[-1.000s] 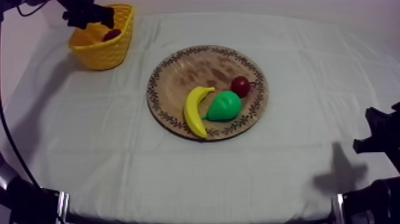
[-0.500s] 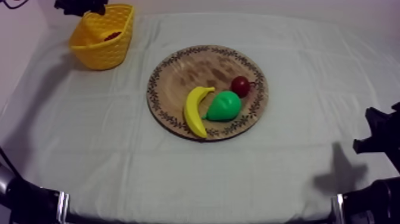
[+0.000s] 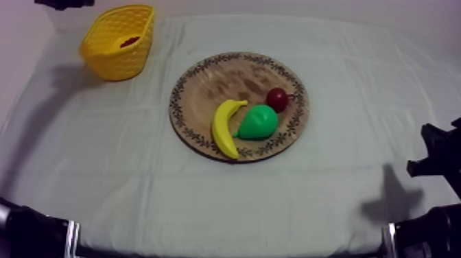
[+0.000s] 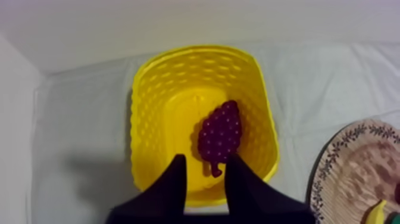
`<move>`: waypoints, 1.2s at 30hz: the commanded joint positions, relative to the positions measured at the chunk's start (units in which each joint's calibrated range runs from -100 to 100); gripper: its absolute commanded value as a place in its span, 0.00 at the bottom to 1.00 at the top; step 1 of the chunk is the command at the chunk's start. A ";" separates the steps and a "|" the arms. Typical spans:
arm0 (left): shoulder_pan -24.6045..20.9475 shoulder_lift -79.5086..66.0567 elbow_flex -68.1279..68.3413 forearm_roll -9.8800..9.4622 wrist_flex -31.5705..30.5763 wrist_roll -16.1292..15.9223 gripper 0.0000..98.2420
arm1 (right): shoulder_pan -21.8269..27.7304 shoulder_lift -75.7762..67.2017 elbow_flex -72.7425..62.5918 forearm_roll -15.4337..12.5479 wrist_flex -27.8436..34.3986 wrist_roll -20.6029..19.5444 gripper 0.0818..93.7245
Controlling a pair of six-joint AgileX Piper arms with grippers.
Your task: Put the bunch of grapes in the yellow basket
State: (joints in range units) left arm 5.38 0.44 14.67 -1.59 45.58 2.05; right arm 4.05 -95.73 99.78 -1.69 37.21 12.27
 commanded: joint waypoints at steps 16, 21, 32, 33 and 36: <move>0.47 -26.86 39.83 -0.22 -13.80 -0.17 0.00 | 0.01 -0.02 -0.01 0.01 -0.03 0.01 0.00; 0.77 -35.49 50.03 -0.05 -14.95 -2.17 0.00 | 0.01 -0.02 -0.01 0.01 -0.03 0.01 0.00; 2.28 -55.51 67.97 0.33 -16.09 -3.31 0.00 | 0.01 -0.02 -0.01 0.01 -0.03 0.00 0.00; 1.99 -58.13 69.56 0.58 -15.86 -3.37 0.00 | 0.01 -0.02 -0.01 0.01 -0.03 -0.01 0.00; 0.70 -65.92 73.44 2.18 -14.05 -4.55 0.00 | 0.01 -0.02 -0.01 0.01 -0.03 0.00 0.00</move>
State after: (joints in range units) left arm 6.59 -57.88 85.12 0.00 30.90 -1.92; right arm 4.05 -95.73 99.78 -1.69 37.21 12.27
